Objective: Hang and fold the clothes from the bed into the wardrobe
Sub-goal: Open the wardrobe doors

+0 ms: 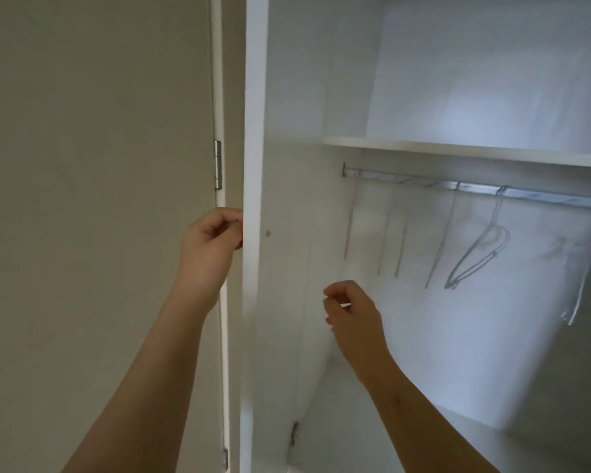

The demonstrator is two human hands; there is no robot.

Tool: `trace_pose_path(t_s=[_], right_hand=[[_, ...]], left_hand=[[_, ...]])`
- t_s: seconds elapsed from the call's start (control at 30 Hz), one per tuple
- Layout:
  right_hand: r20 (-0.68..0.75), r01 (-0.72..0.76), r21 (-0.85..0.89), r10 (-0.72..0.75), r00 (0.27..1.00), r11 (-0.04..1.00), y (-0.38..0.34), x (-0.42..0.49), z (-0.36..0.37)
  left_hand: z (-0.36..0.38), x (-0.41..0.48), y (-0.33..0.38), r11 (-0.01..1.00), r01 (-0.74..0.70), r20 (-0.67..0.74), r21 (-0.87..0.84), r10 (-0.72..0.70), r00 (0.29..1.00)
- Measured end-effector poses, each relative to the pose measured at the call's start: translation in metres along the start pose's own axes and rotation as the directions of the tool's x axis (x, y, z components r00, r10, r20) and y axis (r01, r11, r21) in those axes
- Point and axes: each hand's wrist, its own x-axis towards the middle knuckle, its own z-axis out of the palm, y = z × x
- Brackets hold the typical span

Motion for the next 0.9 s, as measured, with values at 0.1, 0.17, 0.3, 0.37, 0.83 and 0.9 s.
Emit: trace_pose_path(t_s=[0.1, 0.17, 0.3, 0.37, 0.83, 0.9], right_hand=[[0.0, -0.022, -0.005, 0.022, 1.0, 1.0, -0.009, 0.0, 0.035], [-0.002, -0.039, -0.011, 0.039, 0.999, 0.999, -0.012, -0.002, 0.057], [-0.039, -0.057, -0.033, 0.056, 0.998, 0.998, -0.016, -0.005, 0.093], [-0.066, -0.065, -0.051, 0.061, 0.996, 0.997, -0.017, -0.006, 0.105], [-0.252, -0.117, -0.102, 0.089, 0.964, 0.988, -0.032, -0.015, 0.107], [-0.287, -0.13, -0.116, 0.092, 0.953, 0.985, -0.033, -0.021, 0.096]], left_hand=[[-0.035, 0.021, -0.007, 0.999, 0.043, 0.021, -0.026, -0.042, 0.999], [-0.056, 0.035, -0.015, 0.995, 0.088, 0.042, -0.052, -0.086, 0.995], [-0.082, 0.059, -0.029, 0.977, 0.159, 0.079, -0.142, -0.149, 0.986], [-0.088, 0.065, -0.036, 0.973, 0.151, 0.133, -0.177, -0.128, 0.983], [-0.088, 0.069, -0.055, 0.959, 0.08, 0.151, -0.271, -0.04, 0.988], [-0.085, 0.065, -0.056, 0.96, 0.08, 0.14, -0.267, -0.044, 0.989]])
